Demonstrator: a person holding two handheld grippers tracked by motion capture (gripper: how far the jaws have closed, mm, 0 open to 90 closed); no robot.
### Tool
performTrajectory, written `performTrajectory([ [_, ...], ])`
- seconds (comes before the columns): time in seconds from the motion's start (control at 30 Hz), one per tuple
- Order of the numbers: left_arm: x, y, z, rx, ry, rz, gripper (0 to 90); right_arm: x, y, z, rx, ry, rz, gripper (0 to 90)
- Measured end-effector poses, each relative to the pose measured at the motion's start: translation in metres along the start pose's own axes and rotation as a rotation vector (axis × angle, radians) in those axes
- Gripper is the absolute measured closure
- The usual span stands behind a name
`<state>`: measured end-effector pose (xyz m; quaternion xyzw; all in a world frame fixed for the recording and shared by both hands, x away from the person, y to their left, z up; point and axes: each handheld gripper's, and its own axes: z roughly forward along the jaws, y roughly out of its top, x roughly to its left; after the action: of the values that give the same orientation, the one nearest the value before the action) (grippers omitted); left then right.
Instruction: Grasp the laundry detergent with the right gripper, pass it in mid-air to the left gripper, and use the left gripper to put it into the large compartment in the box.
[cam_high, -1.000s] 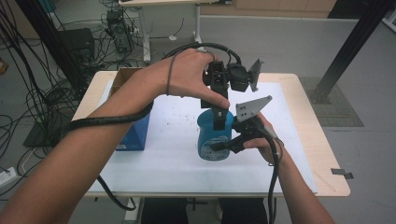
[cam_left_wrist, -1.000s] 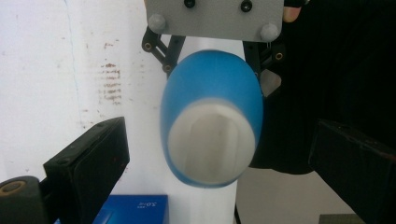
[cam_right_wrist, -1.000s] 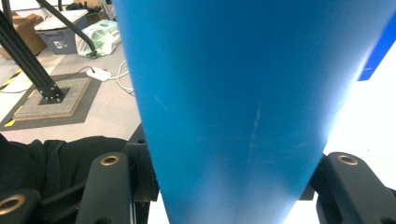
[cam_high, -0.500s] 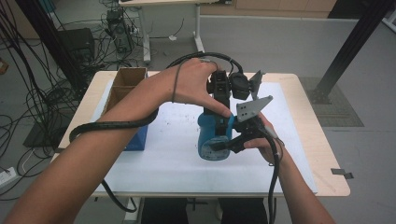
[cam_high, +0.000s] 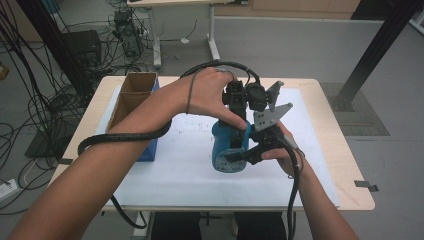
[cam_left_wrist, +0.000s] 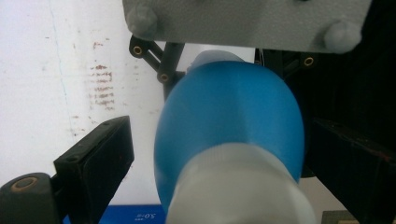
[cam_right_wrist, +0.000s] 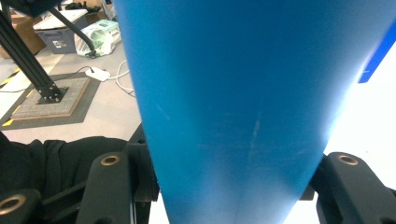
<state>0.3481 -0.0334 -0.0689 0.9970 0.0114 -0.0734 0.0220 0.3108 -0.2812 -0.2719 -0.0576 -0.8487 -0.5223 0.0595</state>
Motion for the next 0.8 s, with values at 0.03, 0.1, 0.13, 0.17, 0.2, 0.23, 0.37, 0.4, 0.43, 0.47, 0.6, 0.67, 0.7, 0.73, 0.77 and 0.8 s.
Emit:
performTrajectory([
  [0.03,0.0,0.0001,0.0002,0.001,0.0,0.001,11.5,0.0003,0.0001,0.0002,0.001,-0.001,-0.001,43.0],
  [0.1,-0.0002,0.0001,0.0002,0.001,0.001,0.002,14.5,0.0004,0.0002,0.0006,0.002,-0.001,-0.002,43.0],
  [0.13,-0.0003,-0.0001,0.0,0.0,0.001,0.001,16.9,0.0006,0.0004,0.0008,0.003,0.0,-0.002,43.0],
  [0.17,-0.0001,-0.0004,-0.0004,-0.002,0.0,0.001,17.5,0.0007,0.0006,0.0009,0.003,0.0,-0.003,43.0],
  [0.2,-0.0001,-0.0012,-0.0006,-0.007,-0.001,0.002,21.0,0.0008,0.0009,0.0012,0.004,0.0,-0.005,43.0],
  [0.23,0.0002,-0.0013,-0.0007,-0.007,-0.002,0.003,24.1,0.0009,0.0013,0.0013,0.005,0.0,-0.006,43.0],
  [0.37,0.0004,-0.0007,-0.0003,-0.003,-0.004,0.005,28.1,0.0009,0.0017,0.0016,0.004,0.001,-0.008,43.0],
  [0.4,0.0004,-0.0007,-0.0002,-0.002,-0.004,0.008,30.4,0.0007,0.0021,0.0015,0.005,0.001,-0.008,43.0],
  [0.43,0.0006,-0.0005,0.0,0.0,-0.005,0.006,30.8,0.0004,0.0017,0.0015,0.005,0.0,-0.013,43.0],
  [0.47,0.0003,-0.0009,0.0005,-0.001,-0.001,0.006,31.6,0.0005,0.0015,0.0014,0.004,-0.001,-0.012,43.1],
  [0.6,0.0015,-0.0002,0.0016,0.006,-0.01,0.007,35.8,0.0006,0.0018,0.0015,0.004,0.003,-0.004,43.1],
  [0.67,0.0008,0.0,0.0022,0.006,-0.008,0.008,37.0,0.001,0.0023,0.0014,0.009,-0.006,-0.017,43.1],
  [0.7,0.001,0.0009,0.0023,0.011,-0.01,0.008,37.1,0.001,0.0023,0.0014,0.009,-0.005,-0.014,43.1],
  [0.73,0.0011,0.0012,0.0024,0.013,-0.01,0.008,37.2,0.001,0.0019,0.0015,0.006,0.0,-0.007,43.1],
  [0.77,0.0011,0.0014,0.0027,0.014,-0.011,0.008,37.2,0.0012,0.002,0.0015,0.007,0.0,-0.006,43.1],
  [0.8,0.0013,0.0014,0.0028,0.014,-0.012,0.009,37.3,0.0014,0.0019,0.0016,0.007,0.0,-0.005,43.1],
])
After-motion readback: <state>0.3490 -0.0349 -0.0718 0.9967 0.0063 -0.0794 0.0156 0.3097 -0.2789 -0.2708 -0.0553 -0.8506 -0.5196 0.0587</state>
